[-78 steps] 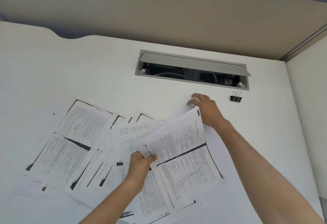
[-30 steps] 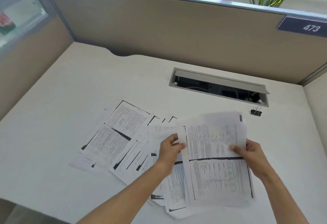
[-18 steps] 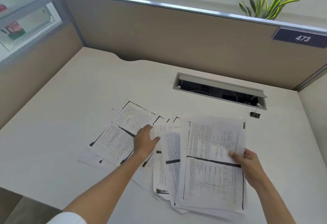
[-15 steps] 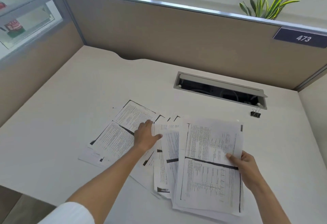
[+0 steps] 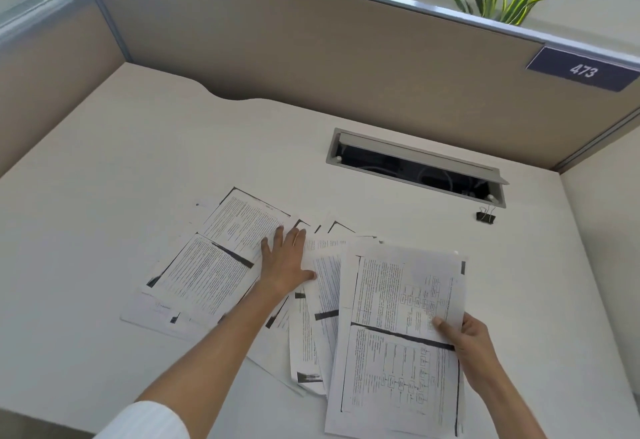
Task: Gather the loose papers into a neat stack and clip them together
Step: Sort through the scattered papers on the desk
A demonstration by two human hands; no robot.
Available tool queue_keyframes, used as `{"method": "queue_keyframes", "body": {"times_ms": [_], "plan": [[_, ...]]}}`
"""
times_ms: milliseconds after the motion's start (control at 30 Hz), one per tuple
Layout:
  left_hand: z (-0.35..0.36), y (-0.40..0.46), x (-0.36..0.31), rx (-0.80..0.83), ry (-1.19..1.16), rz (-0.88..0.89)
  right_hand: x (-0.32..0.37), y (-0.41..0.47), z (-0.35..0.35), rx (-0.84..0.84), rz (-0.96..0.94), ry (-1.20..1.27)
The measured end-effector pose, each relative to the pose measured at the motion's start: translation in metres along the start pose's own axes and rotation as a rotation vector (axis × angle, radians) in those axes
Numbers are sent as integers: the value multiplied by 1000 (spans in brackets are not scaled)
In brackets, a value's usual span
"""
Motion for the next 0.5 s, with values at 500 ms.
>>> {"method": "queue_keyframes", "body": {"times_ms": [500], "plan": [[-1, -4, 11, -270, -693, 187, -6, 17, -1, -27, 51, -84]]}}
Point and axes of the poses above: each hand's wrist, its own y-axis towards the middle knuckle, its own z-axis out of the palm, x = y × z, the point moved 3 cm from there along y, towards the middle knuckle, and after that the axes turned 15 degrees about x, right-handed, at the moved point
